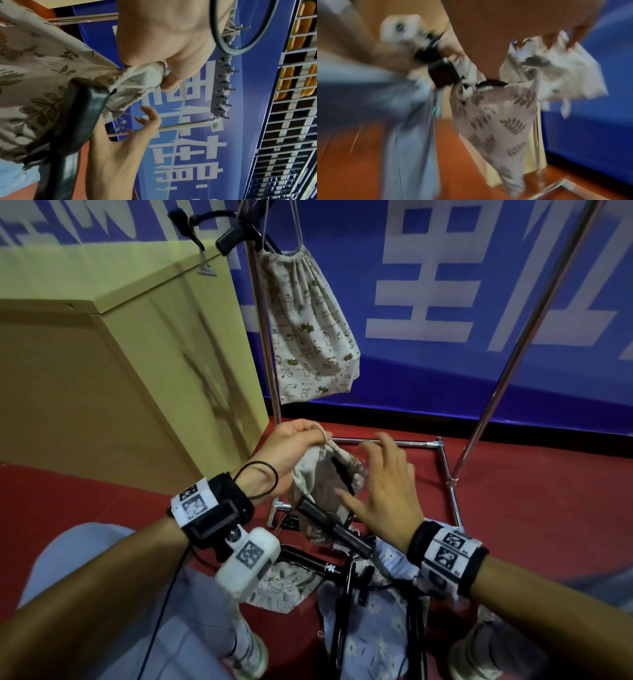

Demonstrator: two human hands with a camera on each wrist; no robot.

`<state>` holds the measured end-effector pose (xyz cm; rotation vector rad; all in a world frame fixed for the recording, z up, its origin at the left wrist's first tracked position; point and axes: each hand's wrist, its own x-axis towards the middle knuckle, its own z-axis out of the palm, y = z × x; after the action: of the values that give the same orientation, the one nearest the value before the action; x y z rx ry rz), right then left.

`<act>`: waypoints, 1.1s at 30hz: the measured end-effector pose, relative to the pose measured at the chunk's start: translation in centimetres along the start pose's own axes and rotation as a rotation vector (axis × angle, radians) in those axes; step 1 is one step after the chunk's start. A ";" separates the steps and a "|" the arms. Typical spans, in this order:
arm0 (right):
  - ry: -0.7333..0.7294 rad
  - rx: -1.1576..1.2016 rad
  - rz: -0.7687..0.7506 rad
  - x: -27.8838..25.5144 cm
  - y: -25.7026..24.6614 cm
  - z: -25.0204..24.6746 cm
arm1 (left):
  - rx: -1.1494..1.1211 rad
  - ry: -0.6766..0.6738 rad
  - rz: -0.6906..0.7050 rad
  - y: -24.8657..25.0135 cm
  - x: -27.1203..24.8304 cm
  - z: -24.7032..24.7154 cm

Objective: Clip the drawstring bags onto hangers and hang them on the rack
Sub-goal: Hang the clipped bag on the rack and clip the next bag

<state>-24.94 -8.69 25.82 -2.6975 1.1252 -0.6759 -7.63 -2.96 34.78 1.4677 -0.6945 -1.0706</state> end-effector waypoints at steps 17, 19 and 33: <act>-0.569 -0.310 -0.331 -1.1 -2.4 1.9 | 0.060 -0.011 -0.176 -2.3 -1.3 1.4; -0.619 -0.399 -0.327 -0.7 -2.0 1.6 | 0.063 -0.018 -0.186 -2.4 -1.2 1.3; -0.178 1.033 0.581 -1.4 1.6 2.4 | -0.132 0.302 -0.207 -0.8 3.1 -1.8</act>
<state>-25.75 -8.97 22.77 -1.4517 1.0228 -0.6366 -4.86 -4.71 33.18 1.5670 -0.2582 -1.0006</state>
